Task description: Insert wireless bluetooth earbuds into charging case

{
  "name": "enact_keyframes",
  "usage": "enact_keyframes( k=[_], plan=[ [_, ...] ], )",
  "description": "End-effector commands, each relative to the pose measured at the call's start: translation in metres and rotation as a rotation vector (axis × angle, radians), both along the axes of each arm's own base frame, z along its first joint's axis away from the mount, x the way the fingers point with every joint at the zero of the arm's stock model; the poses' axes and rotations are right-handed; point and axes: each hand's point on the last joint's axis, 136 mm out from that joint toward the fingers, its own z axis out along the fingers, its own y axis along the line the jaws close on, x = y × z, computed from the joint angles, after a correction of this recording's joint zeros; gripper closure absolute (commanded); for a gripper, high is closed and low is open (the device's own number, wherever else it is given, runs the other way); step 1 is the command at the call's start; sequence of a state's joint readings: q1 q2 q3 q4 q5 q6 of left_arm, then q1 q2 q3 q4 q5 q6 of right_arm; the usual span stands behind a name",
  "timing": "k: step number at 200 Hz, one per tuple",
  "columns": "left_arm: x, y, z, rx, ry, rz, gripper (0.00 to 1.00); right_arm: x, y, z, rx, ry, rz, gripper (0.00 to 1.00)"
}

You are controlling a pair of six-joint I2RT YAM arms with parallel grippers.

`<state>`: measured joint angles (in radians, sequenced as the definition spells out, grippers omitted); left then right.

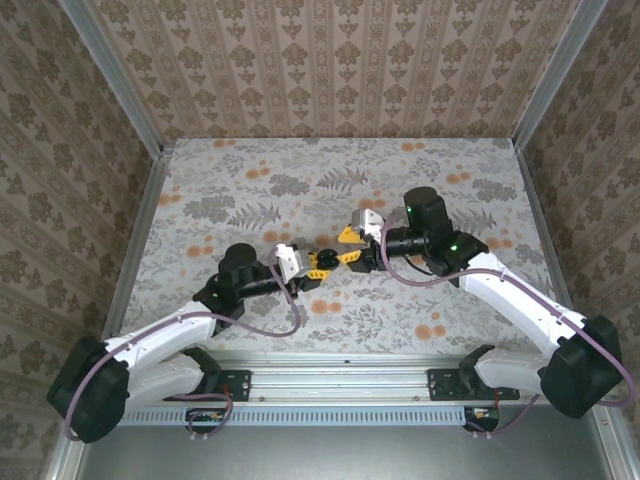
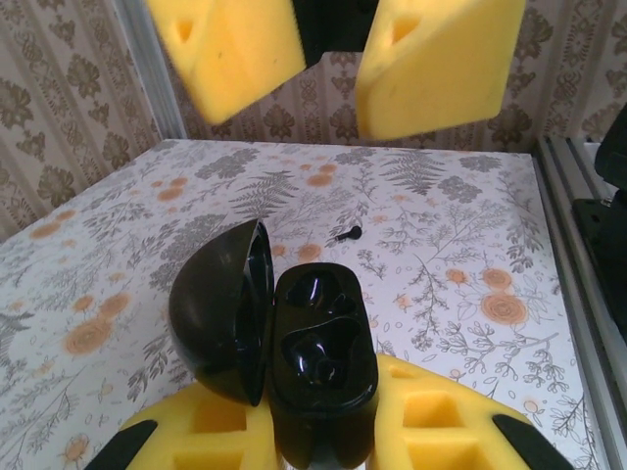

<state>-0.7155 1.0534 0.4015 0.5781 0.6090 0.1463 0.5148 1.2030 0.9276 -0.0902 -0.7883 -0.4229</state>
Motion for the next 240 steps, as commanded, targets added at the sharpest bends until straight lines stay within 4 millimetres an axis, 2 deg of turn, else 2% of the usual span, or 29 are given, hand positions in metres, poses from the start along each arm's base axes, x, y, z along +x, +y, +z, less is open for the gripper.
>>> enact_keyframes(
  k=[1, 30, 62, 98, 134, 167, 183, 204, 209, 240],
  plan=[
    [0.007, 0.003, 0.01, -0.077, 0.016, 0.024, 0.88, 0.012, -0.004, 0.009, 0.03, 0.05, -0.092, 0.56],
    [0.017, 0.009, -0.003, -0.083, 0.052, 0.068, 0.88, 0.029, -0.013, 0.004, 0.018, 0.144, -0.246, 0.56],
    [0.024, 0.011, -0.017, -0.061, 0.083, 0.094, 0.88, 0.054, -0.042, -0.014, -0.021, 0.284, -0.536, 0.56],
    [0.031, 0.014, -0.028, -0.049, 0.108, 0.121, 0.88, 0.056, -0.067, -0.03, -0.119, 0.325, -0.679, 0.54],
    [0.03, 0.018, -0.035, -0.04, 0.133, 0.113, 0.88, 0.045, -0.068, -0.035, -0.312, 0.149, -0.508, 0.44],
    [0.028, 0.02, -0.04, -0.029, 0.166, 0.088, 0.88, 0.05, -0.064, -0.025, -0.363, 0.043, -0.334, 0.44],
    [0.03, 0.023, -0.041, -0.03, 0.168, 0.098, 0.88, 0.05, -0.065, -0.03, -0.428, 0.034, -0.254, 0.47],
    [0.032, 0.027, -0.04, -0.033, 0.167, 0.11, 0.88, 0.061, -0.068, -0.037, -0.489, 0.003, -0.194, 0.49],
    [0.033, 0.028, -0.04, -0.033, 0.168, 0.114, 0.88, 0.065, -0.067, -0.048, -0.515, 0.009, -0.17, 0.49],
    [0.032, 0.032, -0.041, -0.03, 0.17, 0.109, 0.88, 0.073, -0.068, -0.078, -0.625, -0.096, -0.02, 0.47]
  ],
)
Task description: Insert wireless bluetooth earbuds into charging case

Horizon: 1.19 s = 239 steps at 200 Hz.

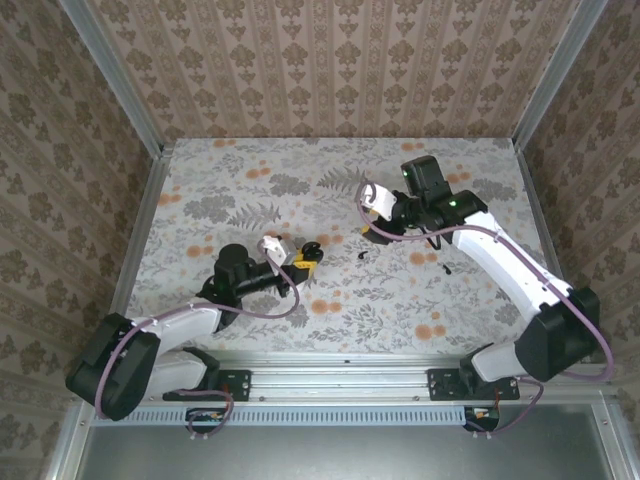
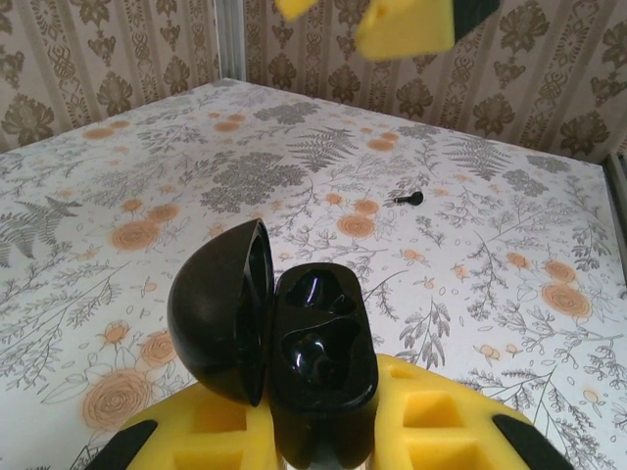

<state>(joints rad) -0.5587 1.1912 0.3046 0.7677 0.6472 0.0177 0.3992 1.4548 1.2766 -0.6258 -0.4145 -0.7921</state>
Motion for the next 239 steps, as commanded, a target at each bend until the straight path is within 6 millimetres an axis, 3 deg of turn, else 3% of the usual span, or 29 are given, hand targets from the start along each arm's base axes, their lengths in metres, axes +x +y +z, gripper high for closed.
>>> enact_keyframes(
  k=[1, 81, 147, 239],
  plan=[
    [-0.006, 0.002, 0.003, -0.016, 0.007, -0.027, 0.88, -0.01, -0.002, -0.024, -0.117, -0.023, 0.206, 0.47],
    [-0.003, 0.01, -0.002, -0.004, 0.017, 0.019, 0.88, 0.021, -0.011, -0.093, -0.421, 0.023, 0.531, 0.53],
    [0.01, 0.023, -0.01, 0.024, 0.003, 0.111, 0.88, 0.023, 0.0, -0.139, -0.526, 0.106, 0.702, 0.53],
    [0.015, 0.027, -0.01, 0.024, 0.009, 0.13, 0.88, 0.024, 0.001, -0.172, -0.587, 0.16, 0.748, 0.56]
  ],
)
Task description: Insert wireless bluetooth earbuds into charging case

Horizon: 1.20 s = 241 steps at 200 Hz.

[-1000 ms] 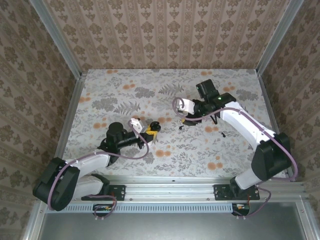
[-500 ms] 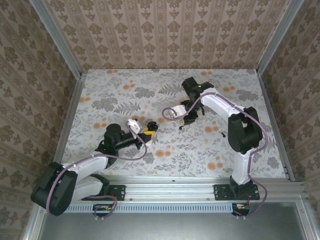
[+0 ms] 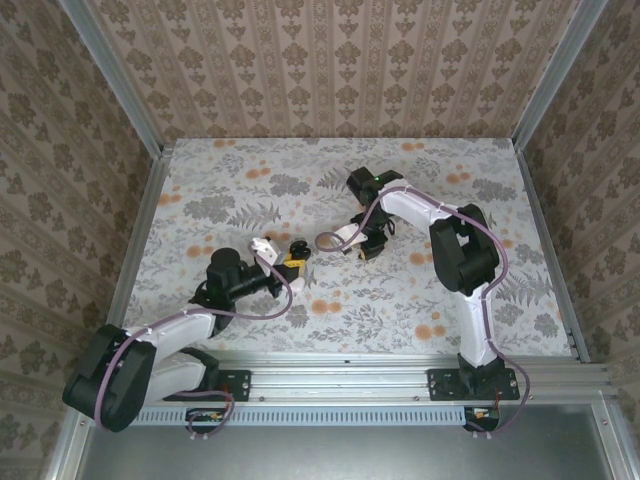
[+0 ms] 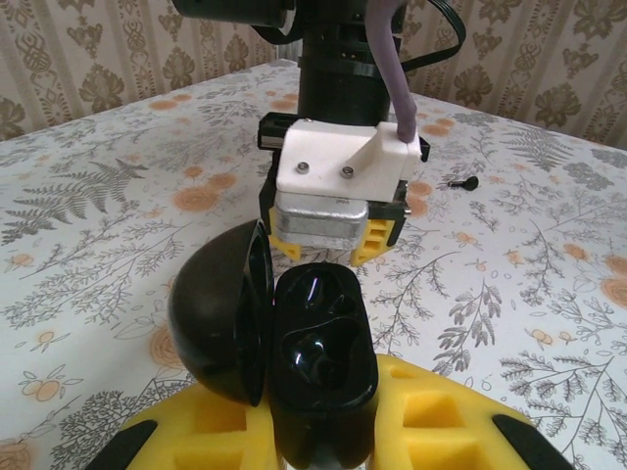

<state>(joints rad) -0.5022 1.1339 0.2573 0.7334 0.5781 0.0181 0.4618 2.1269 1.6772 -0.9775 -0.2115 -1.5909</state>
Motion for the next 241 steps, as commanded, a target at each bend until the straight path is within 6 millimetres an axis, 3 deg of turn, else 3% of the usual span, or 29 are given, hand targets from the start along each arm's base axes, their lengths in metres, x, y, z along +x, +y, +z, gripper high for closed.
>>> enact_keyframes(
  k=[1, 64, 175, 241],
  plan=[
    [0.002, 0.002, 0.001, -0.002, -0.005, 0.007, 0.88, -0.006, -0.005, -0.005, -0.039, 0.036, 0.037, 0.56],
    [0.002, 0.001, 0.001, -0.007, 0.003, 0.002, 0.88, -0.005, -0.008, -0.023, -0.094, 0.041, 0.043, 0.6],
    [0.005, -0.001, 0.0, -0.013, 0.023, -0.008, 0.88, -0.008, 0.0, -0.033, -0.056, 0.071, 0.032, 0.63],
    [0.005, 0.0, -0.001, -0.012, 0.028, -0.005, 0.88, -0.006, 0.001, -0.038, -0.06, 0.07, 0.023, 0.73]
  ],
)
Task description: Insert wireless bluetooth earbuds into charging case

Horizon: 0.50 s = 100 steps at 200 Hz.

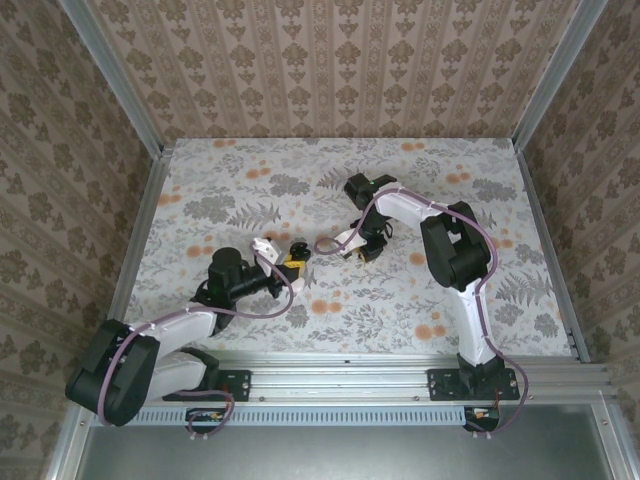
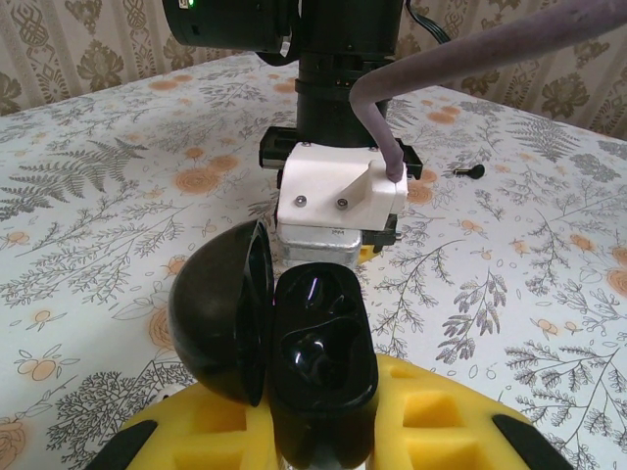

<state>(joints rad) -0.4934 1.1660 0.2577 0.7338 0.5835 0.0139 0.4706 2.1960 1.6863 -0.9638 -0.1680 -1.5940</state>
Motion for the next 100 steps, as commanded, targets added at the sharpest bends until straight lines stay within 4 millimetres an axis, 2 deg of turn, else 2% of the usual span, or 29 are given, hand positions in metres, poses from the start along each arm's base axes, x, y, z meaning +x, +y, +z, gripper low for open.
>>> enact_keyframes(
  k=[1, 58, 100],
  plan=[
    [0.003, -0.001, 0.008, -0.024, -0.004, -0.008, 0.88, -0.008, 0.004, -0.012, -0.002, 0.049, 0.011, 0.73],
    [0.004, 0.0, 0.006, -0.01, -0.003, -0.005, 0.88, -0.004, 0.001, -0.002, -0.014, 0.012, -0.018, 0.77],
    [0.006, 0.0, -0.003, 0.013, 0.007, 0.001, 0.88, -0.007, 0.01, 0.014, 0.089, -0.043, -0.087, 0.79]
  ],
)
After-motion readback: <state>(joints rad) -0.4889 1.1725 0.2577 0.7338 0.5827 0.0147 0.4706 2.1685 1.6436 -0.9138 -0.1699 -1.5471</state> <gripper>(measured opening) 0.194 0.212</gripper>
